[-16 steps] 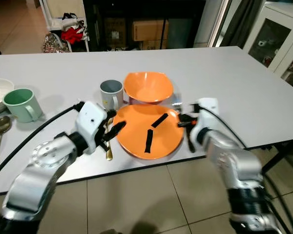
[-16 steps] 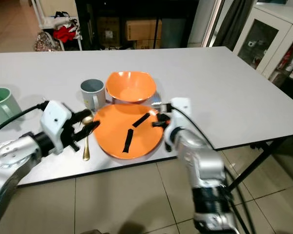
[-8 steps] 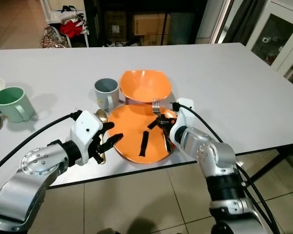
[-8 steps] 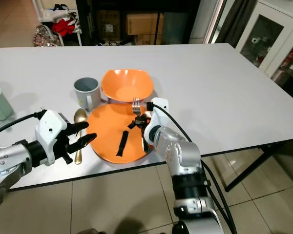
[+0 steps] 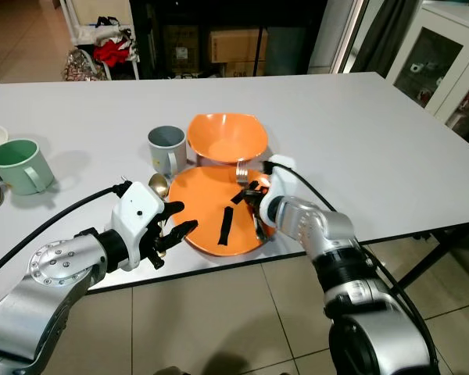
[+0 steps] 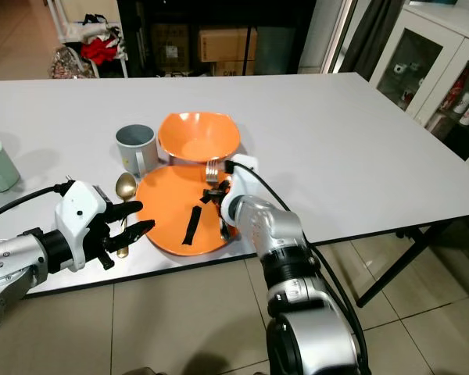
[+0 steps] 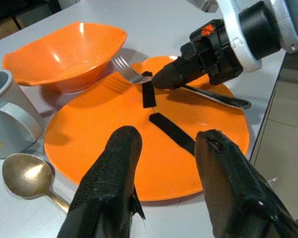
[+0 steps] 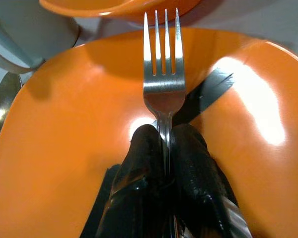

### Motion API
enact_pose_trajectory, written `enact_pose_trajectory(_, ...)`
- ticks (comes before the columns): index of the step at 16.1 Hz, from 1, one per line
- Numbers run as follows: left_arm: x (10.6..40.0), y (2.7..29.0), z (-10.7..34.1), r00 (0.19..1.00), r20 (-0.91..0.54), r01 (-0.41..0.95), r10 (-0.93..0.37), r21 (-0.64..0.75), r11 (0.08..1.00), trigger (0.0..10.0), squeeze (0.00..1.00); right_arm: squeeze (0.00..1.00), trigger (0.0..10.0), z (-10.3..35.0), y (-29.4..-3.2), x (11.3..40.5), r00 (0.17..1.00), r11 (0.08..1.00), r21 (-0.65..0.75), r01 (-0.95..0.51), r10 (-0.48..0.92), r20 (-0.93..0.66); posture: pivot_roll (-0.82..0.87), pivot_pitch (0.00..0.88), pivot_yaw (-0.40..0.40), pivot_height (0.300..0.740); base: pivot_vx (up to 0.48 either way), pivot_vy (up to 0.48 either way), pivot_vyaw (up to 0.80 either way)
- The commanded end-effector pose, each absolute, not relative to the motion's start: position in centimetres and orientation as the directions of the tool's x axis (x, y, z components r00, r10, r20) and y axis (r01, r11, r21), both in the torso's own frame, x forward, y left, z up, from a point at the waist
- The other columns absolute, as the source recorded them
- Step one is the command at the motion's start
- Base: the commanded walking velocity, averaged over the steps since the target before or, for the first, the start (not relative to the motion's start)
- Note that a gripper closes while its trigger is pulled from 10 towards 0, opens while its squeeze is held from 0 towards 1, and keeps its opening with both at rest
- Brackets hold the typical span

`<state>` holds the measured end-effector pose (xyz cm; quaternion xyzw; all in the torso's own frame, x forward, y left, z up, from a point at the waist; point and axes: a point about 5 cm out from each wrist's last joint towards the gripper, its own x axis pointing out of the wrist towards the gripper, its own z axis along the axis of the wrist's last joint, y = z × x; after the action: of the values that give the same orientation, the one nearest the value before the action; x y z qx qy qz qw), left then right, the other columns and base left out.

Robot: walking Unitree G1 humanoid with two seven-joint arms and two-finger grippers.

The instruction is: Setting the table

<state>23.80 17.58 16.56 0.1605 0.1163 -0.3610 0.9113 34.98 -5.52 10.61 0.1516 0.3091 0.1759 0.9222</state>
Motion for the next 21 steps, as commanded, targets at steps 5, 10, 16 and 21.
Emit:
enact_pose_trajectory(5,23.5,17.5,16.9,0.708,-0.329,0.701,-0.625,0.218,0.679,10.0,0.00,0.00,10.0,10.6,-5.9,36.3,0.764,0.922,0.343,-0.181,0.352,-0.541,0.12,0.000,-0.069,0.740,0.000,0.000,0.00)
enact_pose_trajectory(10,23.6,17.5,16.8,0.714,-0.329,0.694,-0.618,0.220,0.685,10.0,0.00,1.00,10.0,10.3,-4.8,36.3,0.755,0.892,0.403,-0.207,0.407,-0.514,0.12,0.000,-0.068,0.740,0.000,0.000,0.00)
enact_pose_trajectory(16,24.8,16.9,17.4,0.840,-0.191,0.541,-0.507,0.253,0.802,10.0,0.00,1.00,10.0,14.5,-7.0,34.5,0.812,0.873,0.301,-0.383,0.474,-0.342,0.11,0.000,-0.079,0.740,0.000,0.000,0.00)
enact_pose_trajectory(21,25.0,15.2,17.3,0.876,-0.113,0.482,-0.469,0.197,0.853,10.0,0.00,1.00,10.0,16.6,-10.9,26.6,0.902,0.914,0.103,-0.393,0.405,-0.151,0.07,0.000,-0.049,0.740,0.000,0.000,0.00)
